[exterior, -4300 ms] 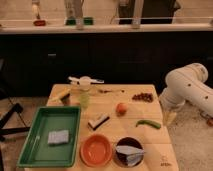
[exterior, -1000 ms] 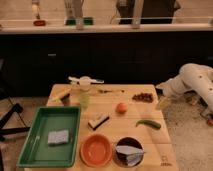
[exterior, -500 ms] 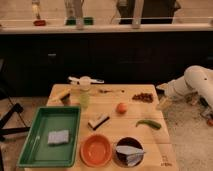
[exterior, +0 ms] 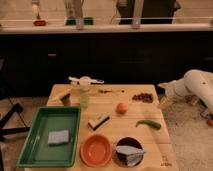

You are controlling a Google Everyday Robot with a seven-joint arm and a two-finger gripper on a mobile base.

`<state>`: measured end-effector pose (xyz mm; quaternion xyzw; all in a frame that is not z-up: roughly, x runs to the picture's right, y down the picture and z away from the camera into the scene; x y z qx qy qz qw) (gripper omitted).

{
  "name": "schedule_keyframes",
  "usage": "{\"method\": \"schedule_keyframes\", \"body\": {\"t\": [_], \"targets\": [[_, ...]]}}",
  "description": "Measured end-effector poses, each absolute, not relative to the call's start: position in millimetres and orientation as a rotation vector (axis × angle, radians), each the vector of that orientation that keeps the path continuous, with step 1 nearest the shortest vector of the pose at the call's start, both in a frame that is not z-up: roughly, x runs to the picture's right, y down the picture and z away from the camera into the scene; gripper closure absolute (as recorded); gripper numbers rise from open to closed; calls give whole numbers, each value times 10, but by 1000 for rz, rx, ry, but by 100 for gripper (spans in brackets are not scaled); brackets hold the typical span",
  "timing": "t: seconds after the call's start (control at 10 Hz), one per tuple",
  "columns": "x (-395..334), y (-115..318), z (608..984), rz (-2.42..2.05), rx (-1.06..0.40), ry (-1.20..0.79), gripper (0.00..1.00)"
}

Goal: Place grapes in red bowl

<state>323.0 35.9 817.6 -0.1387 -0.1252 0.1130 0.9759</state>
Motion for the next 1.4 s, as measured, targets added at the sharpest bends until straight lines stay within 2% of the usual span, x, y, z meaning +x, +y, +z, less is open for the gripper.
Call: {"method": "schedule_keyframes", "body": {"t": [0.4,0.7,1.4], "targets": [[3258,74,8862,186,-269,-165,20],[3322,75,9251,197,-314,-104,20],[3469,219,9498,265,-416,-59,20]]}}
